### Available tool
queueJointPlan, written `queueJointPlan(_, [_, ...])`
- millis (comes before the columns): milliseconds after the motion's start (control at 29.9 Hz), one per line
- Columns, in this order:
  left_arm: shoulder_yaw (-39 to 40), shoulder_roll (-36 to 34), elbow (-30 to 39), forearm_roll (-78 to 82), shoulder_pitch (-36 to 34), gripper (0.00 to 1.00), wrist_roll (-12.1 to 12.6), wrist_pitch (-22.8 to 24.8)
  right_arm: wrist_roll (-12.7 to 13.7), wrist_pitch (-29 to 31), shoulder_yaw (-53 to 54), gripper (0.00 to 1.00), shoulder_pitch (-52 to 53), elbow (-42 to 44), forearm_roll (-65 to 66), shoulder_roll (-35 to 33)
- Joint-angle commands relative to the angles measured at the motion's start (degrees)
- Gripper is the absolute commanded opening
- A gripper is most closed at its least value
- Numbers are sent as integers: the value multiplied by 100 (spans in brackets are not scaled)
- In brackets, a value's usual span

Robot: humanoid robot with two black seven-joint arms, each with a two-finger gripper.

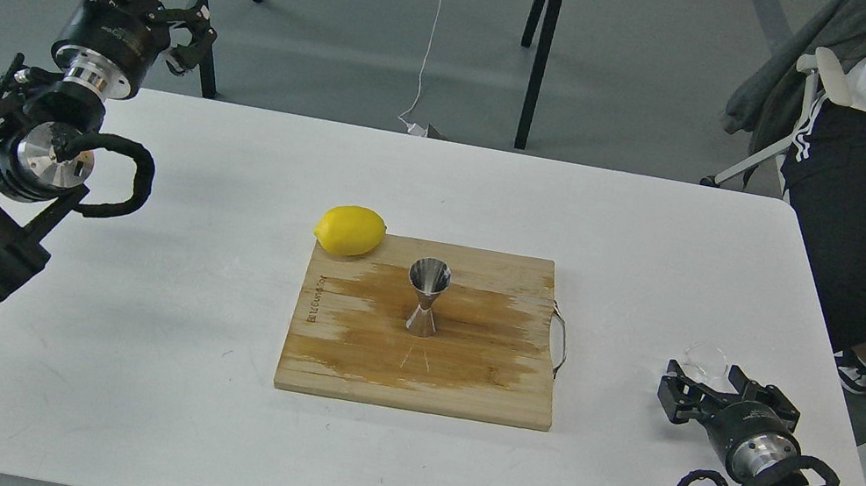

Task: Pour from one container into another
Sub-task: 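Reach the right gripper to the clear glass cup and grasp it, then lift the glass cup with the right gripper and move it above the jigger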

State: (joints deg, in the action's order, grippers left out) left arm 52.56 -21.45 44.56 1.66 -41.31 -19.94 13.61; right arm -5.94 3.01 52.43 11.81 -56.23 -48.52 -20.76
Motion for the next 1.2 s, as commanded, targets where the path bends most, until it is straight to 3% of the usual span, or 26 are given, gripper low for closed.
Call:
queueJointPlan(0, [0,-8,0,1,0,100,8,1,-4,16,48,69,14,94,-8,116])
queueJointPlan(167, [0,-8,0,1,0,100,8,1,5,25,75,57,14,103,-8,125])
queueJointPlan(334, [0,-8,0,1,0,100,8,1,-13,77,57,28,23,103,97,125])
queueJointPlan(568, [-35,-34,0,19,-8,100,17,1,-4,95,48,27,14,-28,185,116])
queueJointPlan(836, [-115,-52,0,19,-17,100,8,1,-48,60,66,23,-3,-1459,308,-331])
queueJointPlan(969, [-115,-61,0,19,-17,100,8,1,-48,-255,57,21,137,-2268,685,-429])
queueJointPlan(1170, [-115,-61,0,19,-17,100,8,1,-13,-1301,-31,22,637,-2771,1678,-262])
